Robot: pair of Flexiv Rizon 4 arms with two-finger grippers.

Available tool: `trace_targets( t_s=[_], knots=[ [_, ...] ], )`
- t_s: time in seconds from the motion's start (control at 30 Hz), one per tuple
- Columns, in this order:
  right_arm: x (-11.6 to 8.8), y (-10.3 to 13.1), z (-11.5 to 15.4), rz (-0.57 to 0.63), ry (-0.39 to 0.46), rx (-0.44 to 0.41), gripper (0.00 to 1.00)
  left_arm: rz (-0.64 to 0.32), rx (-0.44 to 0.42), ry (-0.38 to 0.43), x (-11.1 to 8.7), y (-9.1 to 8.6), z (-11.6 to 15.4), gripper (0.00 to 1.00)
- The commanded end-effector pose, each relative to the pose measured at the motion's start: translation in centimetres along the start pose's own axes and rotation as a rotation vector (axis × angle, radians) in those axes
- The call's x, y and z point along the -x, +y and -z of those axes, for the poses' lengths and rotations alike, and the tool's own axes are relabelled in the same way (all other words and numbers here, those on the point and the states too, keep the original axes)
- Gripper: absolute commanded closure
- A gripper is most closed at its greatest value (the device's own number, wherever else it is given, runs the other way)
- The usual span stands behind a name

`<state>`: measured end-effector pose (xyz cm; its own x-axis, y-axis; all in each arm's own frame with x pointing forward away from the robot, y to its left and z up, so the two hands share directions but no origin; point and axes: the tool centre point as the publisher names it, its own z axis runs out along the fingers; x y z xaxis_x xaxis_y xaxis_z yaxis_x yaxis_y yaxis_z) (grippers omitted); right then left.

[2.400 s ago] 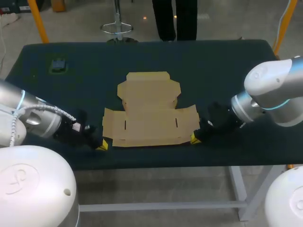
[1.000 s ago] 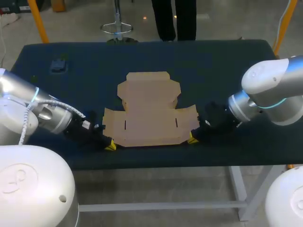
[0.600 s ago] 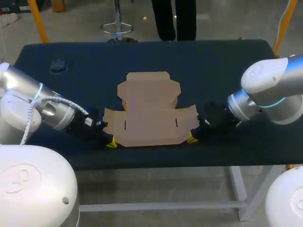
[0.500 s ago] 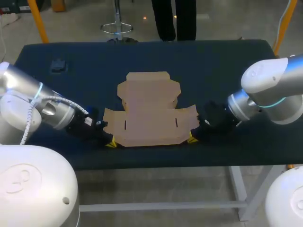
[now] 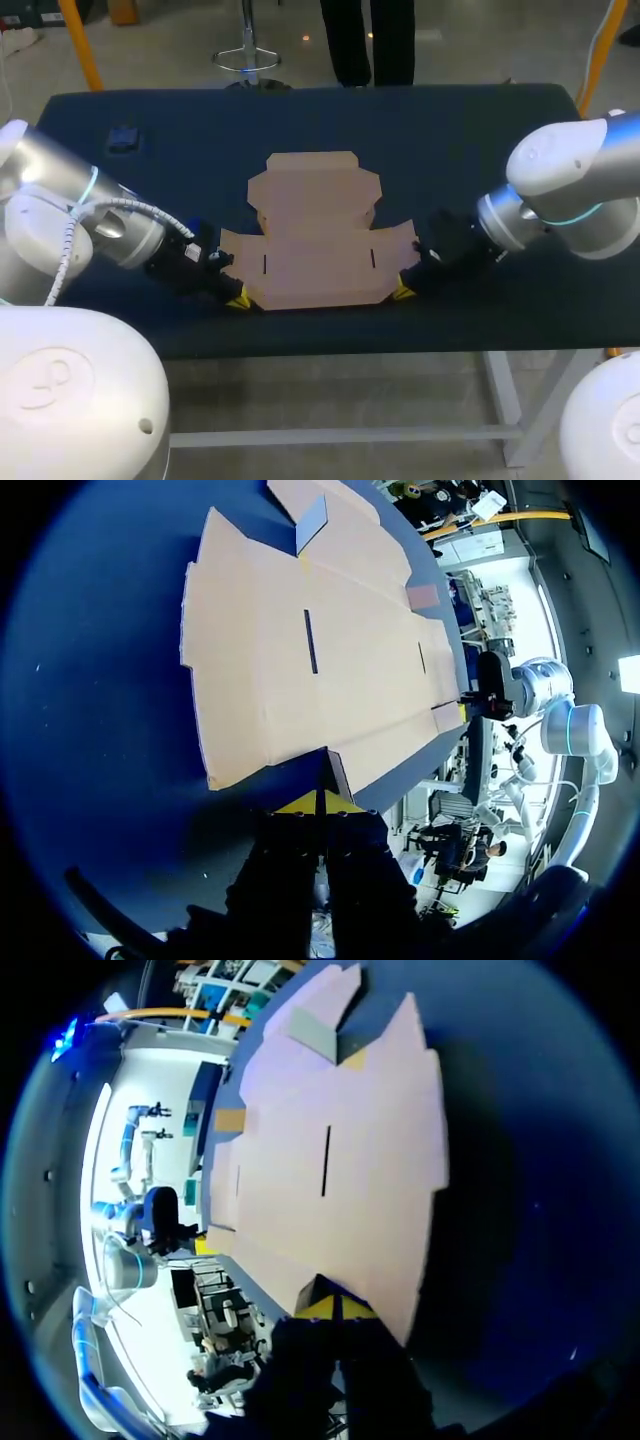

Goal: Assemble the packaging by folding the flat box into shape, placing the metal phone stand inside, and closing the box properly

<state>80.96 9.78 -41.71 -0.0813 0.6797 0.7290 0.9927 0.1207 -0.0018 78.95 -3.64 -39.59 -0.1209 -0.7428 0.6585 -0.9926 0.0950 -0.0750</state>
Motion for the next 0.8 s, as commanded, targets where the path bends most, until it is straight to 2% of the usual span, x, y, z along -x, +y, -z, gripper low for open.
trace_targets(
  t_s=[0.03, 0.6, 0.8],
  knots=[
    [-0.45, -0.15, 0.15, 0.003, -0.013, 0.005, 1.0, 0.001, -0.003, -0.008, -0.19, 0.31, 0.25, 1.0],
    [-0.33, -0.36, 1.0, -0.011, -0.01, 0.047, 1.0, 0.005, -0.005, 0.0, 0.19, 0.37, 0.4, 1.0],
    [-0.8, 0.05, 0.76, -0.002, -0.003, 0.043, 1.0, -0.006, 0.002, -0.003, -0.25, 0.22, 0.18, 1.0]
  ],
)
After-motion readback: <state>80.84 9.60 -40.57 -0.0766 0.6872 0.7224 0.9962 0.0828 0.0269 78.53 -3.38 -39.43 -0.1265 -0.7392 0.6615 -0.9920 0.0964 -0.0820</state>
